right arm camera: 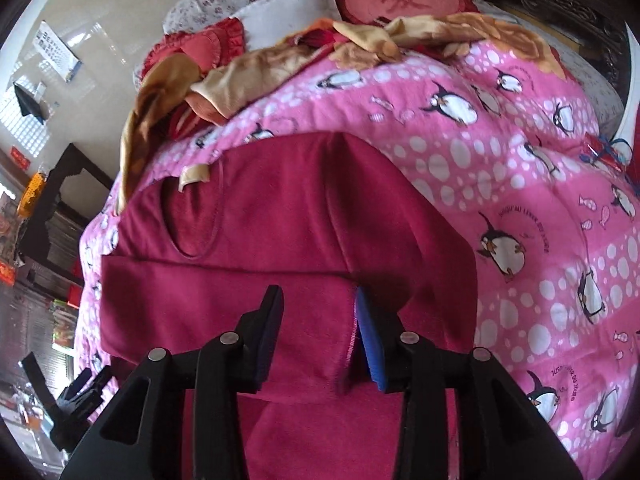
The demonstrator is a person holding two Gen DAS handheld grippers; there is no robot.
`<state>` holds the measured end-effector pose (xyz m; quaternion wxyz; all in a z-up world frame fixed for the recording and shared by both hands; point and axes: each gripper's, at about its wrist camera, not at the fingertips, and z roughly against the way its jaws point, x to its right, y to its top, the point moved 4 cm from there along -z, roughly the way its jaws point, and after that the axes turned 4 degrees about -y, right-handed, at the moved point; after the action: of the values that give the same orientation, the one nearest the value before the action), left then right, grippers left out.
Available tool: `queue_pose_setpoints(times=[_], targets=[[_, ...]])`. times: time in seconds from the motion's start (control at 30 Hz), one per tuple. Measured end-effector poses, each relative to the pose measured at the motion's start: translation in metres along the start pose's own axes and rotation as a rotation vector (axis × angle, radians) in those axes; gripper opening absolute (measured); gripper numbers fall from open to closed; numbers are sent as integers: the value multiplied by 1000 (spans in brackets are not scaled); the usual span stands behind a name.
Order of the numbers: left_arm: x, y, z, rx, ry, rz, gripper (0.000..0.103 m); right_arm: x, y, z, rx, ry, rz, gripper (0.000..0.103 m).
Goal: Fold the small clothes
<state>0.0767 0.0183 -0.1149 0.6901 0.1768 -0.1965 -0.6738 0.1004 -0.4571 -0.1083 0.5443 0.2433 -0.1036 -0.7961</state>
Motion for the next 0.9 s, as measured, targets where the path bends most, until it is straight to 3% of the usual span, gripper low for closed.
queue_pose_setpoints(times=[0.13,0.17,0.2,0.37,0.53,0.63,0.73,0.83,0.9], targets=[[-3,0,-4,-12,10,9,96,3,-12,-18,-30,-7,20,20],[-3,0,-5,-14,11,9,96,1,-12,-17,-10,-24,44,16],[-4,0,-5,-14,13,8,96,-2,-11,-14,10,-36,65,0],[0,3,-4,-5,15,2,96,-22,4,22,156,-62,183,0],[8,4,-13,-14,18,-11,96,-22,23,47,245,-87,172,0],[11,4,-19,-26,17,-12,96,-15,26,34,220,-145,157,0],[8,5,-24,-33,15,3,96,-3,25,7,87,-235,123,6],[3,5,-27,-31,5,24,96,-24,28,15,115,-124,88,9],[1,5,-29,-34,2,30,96,-64,32,22,151,-25,154,12]])
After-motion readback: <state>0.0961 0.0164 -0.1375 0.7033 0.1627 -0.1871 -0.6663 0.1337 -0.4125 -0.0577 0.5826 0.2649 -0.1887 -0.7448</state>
